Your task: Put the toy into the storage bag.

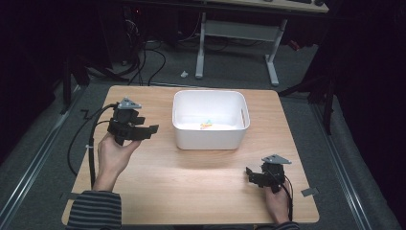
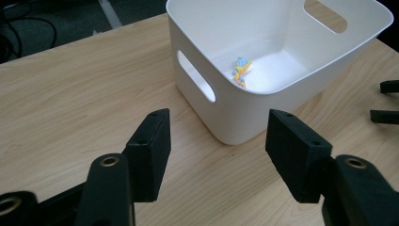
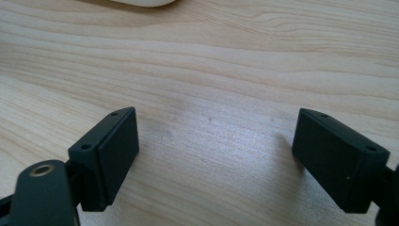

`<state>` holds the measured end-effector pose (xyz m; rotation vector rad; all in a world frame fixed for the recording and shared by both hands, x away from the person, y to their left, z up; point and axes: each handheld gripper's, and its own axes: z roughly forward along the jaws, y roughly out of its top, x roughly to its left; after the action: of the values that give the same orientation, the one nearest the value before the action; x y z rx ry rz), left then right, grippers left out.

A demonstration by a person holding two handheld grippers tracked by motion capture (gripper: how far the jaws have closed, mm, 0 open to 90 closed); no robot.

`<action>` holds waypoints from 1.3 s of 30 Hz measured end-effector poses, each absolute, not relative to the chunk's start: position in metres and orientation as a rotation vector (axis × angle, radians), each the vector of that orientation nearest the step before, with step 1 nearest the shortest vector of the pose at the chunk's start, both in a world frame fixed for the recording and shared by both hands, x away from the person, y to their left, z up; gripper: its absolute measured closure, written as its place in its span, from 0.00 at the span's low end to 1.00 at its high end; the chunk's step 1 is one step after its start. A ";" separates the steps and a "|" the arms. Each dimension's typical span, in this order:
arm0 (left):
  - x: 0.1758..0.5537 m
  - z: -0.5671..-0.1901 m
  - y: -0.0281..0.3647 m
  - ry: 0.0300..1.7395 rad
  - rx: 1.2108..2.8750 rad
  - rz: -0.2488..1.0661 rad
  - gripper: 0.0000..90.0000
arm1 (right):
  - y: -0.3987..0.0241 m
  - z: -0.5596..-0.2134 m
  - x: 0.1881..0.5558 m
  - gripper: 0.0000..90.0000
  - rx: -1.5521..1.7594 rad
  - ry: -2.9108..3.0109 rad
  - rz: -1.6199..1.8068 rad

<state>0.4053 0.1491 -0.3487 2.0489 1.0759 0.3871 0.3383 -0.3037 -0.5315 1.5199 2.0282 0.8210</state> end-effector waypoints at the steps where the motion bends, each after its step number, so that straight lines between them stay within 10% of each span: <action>1: 0.405 -0.351 0.150 1.080 2.041 0.381 0.46 | -0.304 -0.532 0.338 0.17 1.520 2.028 0.821; 39: 0.391 -0.452 0.171 1.224 1.971 0.255 0.42 | -0.303 -0.532 0.340 0.16 1.499 2.055 0.831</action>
<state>0.3905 0.1707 -0.4523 1.9711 1.2240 0.2546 0.3396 -0.3026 -0.5315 1.4986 2.0554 0.8306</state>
